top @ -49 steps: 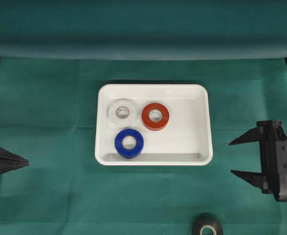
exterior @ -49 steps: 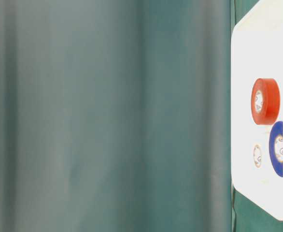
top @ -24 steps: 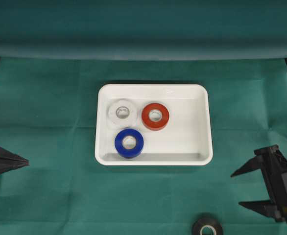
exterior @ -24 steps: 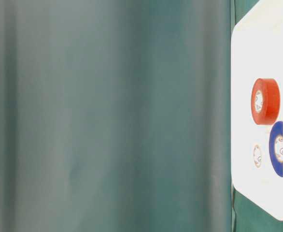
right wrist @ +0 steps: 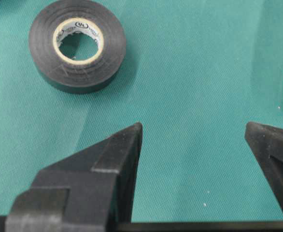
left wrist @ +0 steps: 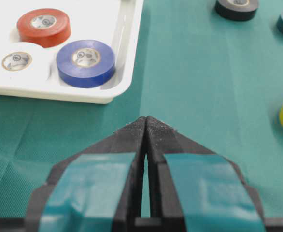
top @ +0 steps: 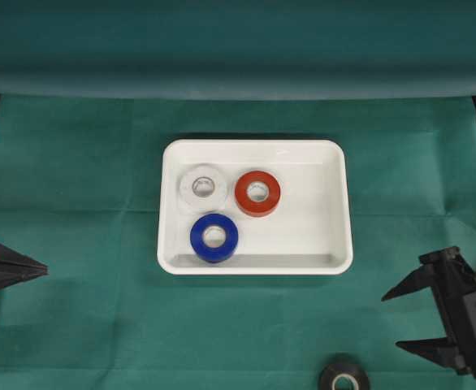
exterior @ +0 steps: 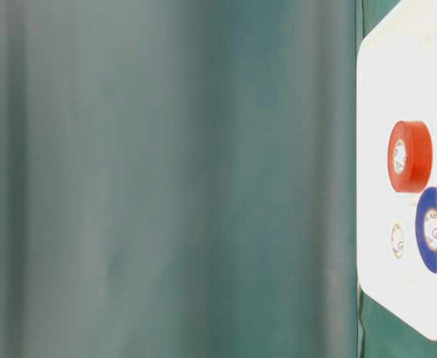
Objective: Put the tape into the white case with the right arm.
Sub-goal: 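Withdraw the right gripper to the right side of the table, then move the right gripper down to the yellow tape roll and grasp it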
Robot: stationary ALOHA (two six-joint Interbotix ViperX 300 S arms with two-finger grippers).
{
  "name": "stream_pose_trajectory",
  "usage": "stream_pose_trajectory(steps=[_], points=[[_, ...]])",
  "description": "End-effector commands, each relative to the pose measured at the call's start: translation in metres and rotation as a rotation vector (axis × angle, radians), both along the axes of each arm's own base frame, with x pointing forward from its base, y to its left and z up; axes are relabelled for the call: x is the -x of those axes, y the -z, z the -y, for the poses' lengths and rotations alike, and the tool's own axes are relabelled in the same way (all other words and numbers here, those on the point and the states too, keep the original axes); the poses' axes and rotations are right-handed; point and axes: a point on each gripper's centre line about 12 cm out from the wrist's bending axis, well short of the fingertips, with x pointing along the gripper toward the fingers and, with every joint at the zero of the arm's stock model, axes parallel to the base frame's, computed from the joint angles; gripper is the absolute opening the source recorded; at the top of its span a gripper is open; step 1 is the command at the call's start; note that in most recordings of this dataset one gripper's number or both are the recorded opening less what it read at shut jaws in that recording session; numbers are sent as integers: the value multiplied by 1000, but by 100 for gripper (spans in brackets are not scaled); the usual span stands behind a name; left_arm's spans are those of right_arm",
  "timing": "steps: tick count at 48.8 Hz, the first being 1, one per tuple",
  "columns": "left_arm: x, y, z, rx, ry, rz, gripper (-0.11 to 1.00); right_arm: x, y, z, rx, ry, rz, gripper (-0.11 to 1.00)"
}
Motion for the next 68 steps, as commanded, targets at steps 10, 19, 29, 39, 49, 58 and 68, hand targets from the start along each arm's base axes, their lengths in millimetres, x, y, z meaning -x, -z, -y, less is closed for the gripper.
stream_pose_trajectory(steps=[10,19,29,39,49,58,68], points=[[-1,-5,0,-1,-3,9,0,-40,-10,-16,-10,-47,7,61],[-1,-5,0,-1,-3,9,0,-73,-8,-36,-8,-98,-16,61],[-1,-5,0,-1,-3,9,0,-120,-10,-60,-8,-130,-15,61],[-1,-4,0,-1,-3,8,0,-169,-15,-88,-17,-162,17,61],[-1,-4,0,-1,-3,8,0,-204,-14,-114,-26,-196,46,61],[-1,-5,0,1,-3,9,0,-230,-16,-126,-37,-194,69,61],[-1,-4,0,1,-3,9,0,-251,-10,-133,-37,-185,72,61]])
